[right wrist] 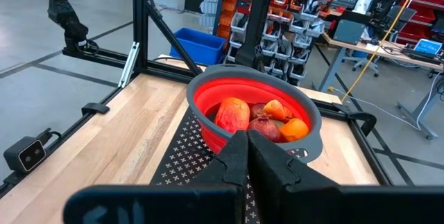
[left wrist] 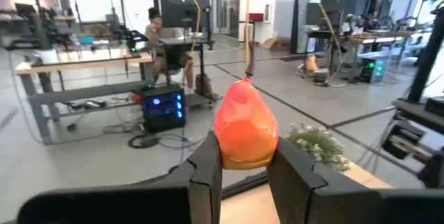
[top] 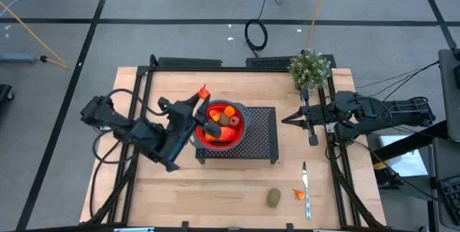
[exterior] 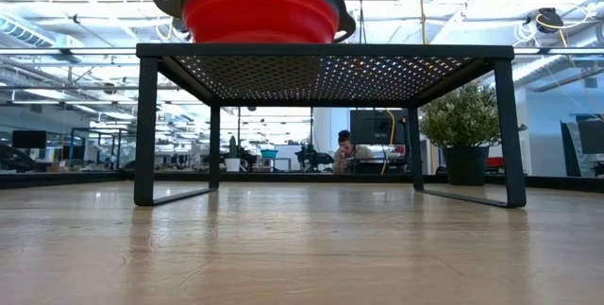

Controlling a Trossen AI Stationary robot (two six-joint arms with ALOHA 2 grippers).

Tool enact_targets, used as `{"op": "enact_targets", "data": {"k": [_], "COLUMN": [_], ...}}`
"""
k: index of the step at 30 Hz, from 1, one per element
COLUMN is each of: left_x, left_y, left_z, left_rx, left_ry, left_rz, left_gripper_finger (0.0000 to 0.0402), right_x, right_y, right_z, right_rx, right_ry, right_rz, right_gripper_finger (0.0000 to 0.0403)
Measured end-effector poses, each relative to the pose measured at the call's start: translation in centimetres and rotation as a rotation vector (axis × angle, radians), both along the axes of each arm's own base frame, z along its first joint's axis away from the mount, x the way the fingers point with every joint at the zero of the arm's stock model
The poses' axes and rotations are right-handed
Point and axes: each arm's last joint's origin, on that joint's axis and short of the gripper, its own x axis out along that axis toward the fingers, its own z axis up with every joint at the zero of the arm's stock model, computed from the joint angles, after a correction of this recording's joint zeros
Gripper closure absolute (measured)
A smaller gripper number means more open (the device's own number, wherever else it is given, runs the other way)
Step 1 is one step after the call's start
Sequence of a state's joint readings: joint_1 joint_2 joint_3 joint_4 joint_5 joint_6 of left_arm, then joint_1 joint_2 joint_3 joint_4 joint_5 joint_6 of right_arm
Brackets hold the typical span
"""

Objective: Pick & Place Fruit
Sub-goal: Put the orange pear into the red strainer bowl on the shelf

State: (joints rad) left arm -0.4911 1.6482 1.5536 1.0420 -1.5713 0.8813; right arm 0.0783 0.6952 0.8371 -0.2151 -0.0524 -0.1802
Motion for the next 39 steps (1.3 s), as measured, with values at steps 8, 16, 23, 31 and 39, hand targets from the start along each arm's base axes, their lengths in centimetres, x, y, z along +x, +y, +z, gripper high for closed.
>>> {"op": "enact_targets", "data": {"k": [8,16,23,31,39], "left_x": [0.8,2.8,2.0,1.2,1.2], "left_y": [0.4,0.5,4.0,8.0,11.4], "left_z": [0.4,-0.8,-1.0,-2.8,-5.5], "left_rx": [0.212,0.343,0.143,-0.159,-0.548], "left_ry": [-0.006,0.025,0.0,0.043,0.109], "left_rz": [-0.112,-0.332,-0.483,-0.574,-0.64], "left_gripper_finger": [0.0319,0.0354,0.0333,0.0347,0.0337], "right_x": [0.0,0.0,0.0,0.0,0.0], "right_y": [0.0,0.0,0.0,0.0,0.0], "right_z": [0.0,0.0,0.0,0.0,0.0], "right_rx": [-0.001,-0.001,-0.001,-0.001,-0.001], "right_ry": [0.0,0.0,0.0,0.0,0.0], "right_rz": [-0.003,-0.003,-0.004,-0.003,-0.003], "right_gripper_finger": [0.0399,0.0399,0.0399,0.0399,0.0399]}}
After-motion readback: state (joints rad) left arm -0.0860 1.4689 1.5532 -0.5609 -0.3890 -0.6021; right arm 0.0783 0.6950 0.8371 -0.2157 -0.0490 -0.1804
